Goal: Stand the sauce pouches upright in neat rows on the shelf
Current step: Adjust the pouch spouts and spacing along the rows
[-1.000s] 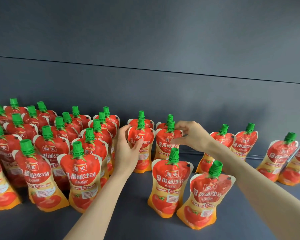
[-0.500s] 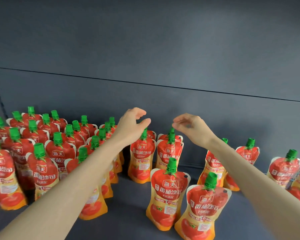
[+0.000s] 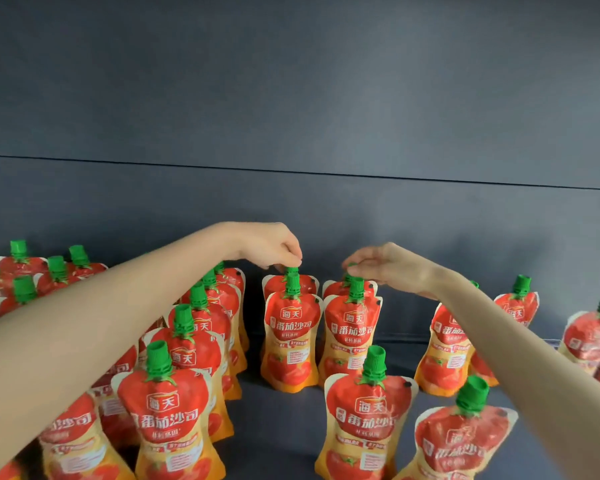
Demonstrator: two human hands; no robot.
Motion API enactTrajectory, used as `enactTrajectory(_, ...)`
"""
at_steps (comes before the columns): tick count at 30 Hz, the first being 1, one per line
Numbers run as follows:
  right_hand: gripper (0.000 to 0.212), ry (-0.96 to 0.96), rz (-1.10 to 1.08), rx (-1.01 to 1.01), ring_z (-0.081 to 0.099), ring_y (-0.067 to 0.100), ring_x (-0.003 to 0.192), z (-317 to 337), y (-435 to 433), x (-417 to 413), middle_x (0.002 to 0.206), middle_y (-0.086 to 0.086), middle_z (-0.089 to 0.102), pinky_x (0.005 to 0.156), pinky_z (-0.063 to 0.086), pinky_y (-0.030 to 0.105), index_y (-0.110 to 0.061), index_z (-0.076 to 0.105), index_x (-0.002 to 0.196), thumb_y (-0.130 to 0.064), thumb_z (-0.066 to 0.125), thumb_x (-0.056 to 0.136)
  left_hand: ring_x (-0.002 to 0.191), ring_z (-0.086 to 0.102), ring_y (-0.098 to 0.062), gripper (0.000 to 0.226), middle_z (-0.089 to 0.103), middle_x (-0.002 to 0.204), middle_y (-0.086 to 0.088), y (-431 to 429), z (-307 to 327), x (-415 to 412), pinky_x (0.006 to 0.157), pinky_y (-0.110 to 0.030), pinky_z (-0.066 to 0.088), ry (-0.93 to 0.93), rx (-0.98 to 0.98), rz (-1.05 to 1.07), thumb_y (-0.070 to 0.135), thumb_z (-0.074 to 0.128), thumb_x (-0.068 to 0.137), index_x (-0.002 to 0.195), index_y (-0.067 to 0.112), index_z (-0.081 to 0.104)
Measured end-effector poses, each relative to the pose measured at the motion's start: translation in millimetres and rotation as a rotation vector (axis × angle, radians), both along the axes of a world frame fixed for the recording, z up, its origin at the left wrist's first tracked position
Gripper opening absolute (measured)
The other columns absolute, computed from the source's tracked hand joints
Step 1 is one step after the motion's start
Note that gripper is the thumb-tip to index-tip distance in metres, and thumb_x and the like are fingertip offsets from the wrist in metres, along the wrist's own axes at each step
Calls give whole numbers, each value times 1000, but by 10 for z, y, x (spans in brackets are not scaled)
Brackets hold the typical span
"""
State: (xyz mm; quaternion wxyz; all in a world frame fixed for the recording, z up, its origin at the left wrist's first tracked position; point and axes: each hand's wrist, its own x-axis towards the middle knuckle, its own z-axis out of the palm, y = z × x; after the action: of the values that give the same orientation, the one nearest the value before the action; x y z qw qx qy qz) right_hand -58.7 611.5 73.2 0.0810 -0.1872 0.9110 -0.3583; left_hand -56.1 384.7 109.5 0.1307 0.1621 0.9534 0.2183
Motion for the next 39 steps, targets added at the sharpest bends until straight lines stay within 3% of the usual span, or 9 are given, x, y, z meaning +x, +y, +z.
enactTrajectory(8,20,22,-21,-38,66,18,99,-74,8,-76,109,6,69,91,52,32,-12,62,111,-16,54,94,98,66,-21,23,68,108,-13,-52,-110,-162,87,-33,55,-39,64,-75,8,52,93,114,6,62)
enactTrajectory(17,18,17,-1,-55,66,17,98,-85,1,-133,107,4,69,87,53,30,-15,61,109,-16,53,94,93,68,-20,17,69,94,-9,-100,-136,-240,84,-32,56,-30,93,-89,7,53,93,106,7,64)
enactTrajectory(22,17,-8,13,-53,66,13,94,-58,20,-104,103,1,69,81,53,21,-15,62,108,-16,53,94,92,67,-16,18,69,102,-10,-95,-118,-224,83,-30,56,-29,58,-111,8,52,94,108,8,63)
enactTrajectory(32,18,-2,16,-32,65,14,97,-42,18,-87,104,0,69,84,53,25,-15,62,109,-18,52,94,91,66,-17,20,69,99,-9,-87,-147,-180,82,-29,56,15,64,-98,8,51,94,110,8,62)
enactTrajectory(39,22,5,-2,-44,65,17,100,-62,7,-80,107,3,68,89,52,31,-13,61,113,-17,52,94,95,67,-24,20,70,103,-13,-87,-155,-147,85,-37,56,38,32,-98,11,51,94,111,11,62)
